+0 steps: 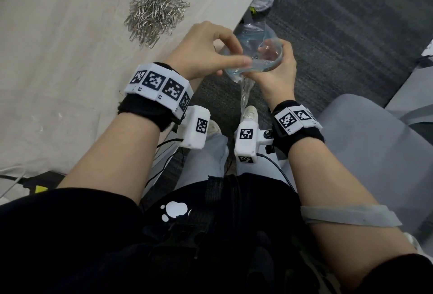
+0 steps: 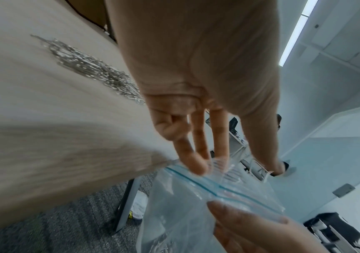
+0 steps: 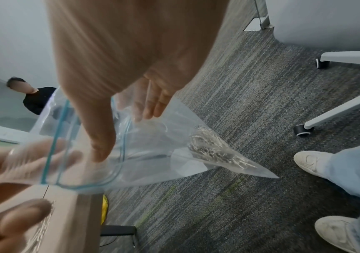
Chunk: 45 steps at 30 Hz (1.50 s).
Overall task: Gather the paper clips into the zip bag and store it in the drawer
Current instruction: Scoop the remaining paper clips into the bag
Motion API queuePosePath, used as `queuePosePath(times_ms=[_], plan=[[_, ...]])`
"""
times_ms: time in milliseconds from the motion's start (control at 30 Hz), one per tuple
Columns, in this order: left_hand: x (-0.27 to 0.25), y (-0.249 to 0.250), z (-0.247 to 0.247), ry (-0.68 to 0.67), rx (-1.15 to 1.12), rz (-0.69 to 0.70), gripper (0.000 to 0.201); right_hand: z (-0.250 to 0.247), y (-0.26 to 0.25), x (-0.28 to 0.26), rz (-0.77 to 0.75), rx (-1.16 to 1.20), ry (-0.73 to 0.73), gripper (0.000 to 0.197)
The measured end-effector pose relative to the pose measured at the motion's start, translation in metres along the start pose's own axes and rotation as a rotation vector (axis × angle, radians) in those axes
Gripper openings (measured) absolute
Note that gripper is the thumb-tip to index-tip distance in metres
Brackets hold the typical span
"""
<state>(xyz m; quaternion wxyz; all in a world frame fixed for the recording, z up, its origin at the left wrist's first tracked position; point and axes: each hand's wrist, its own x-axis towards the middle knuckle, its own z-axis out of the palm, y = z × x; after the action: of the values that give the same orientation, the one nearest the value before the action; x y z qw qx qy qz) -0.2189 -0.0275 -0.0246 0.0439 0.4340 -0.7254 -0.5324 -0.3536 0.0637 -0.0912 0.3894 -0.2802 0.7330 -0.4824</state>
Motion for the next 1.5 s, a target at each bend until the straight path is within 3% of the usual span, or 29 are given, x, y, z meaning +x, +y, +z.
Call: queuePosePath(times_ms=[67,167,233,267,333,400,500,733,900,1200,1333,1433,1500], plan=[[0.002,-0.009,-0.006,0.254,0.039,0.014,0.028,0.002,0.001,0.000,-0.010,-0.032,0.001,0.060],[0.005,-0.035,-0.023,0.795,0.156,0.002,0.029,0.004,0.002,0.000,-0.015,-0.052,0.004,0.060],[0.006,-0.053,-0.035,1.023,0.311,-0.107,0.036,0.005,0.003,0.000,-0.018,-0.052,0.005,0.060],[0.007,-0.061,-0.041,1.024,0.379,-0.210,0.040,0.006,0.004,0.000,-0.021,-0.053,0.008,0.060],[0.010,-0.071,-0.047,0.879,0.428,-0.376,0.049,0.009,0.004,0.000,-0.028,-0.062,0.016,0.060],[0.015,-0.076,-0.049,0.755,0.390,-0.421,0.054,0.012,0.004,0.001,-0.031,-0.071,0.020,0.059],[0.024,-0.078,-0.044,0.620,0.443,-0.404,0.055,0.015,0.005,0.001,-0.022,-0.074,0.019,0.059],[0.033,-0.068,-0.031,0.442,0.548,-0.196,0.055,0.015,0.003,0.000,-0.024,-0.063,0.001,0.066],[0.033,-0.065,-0.025,0.414,0.570,-0.133,0.054,0.015,0.000,0.004,-0.039,-0.076,-0.015,0.074],[0.030,-0.063,-0.028,0.439,0.340,0.006,0.055,0.022,0.001,0.015,-0.064,-0.165,-0.073,0.062],[0.029,-0.069,-0.034,0.563,0.361,-0.127,0.055,0.025,0.002,0.015,-0.079,-0.177,-0.100,0.061],[0.029,-0.072,-0.036,0.508,0.458,-0.240,0.056,0.027,0.002,0.014,-0.081,-0.172,-0.116,0.063],[0.030,-0.071,-0.035,0.440,0.500,-0.222,0.054,0.028,0.001,0.014,-0.080,-0.169,-0.123,0.066]])
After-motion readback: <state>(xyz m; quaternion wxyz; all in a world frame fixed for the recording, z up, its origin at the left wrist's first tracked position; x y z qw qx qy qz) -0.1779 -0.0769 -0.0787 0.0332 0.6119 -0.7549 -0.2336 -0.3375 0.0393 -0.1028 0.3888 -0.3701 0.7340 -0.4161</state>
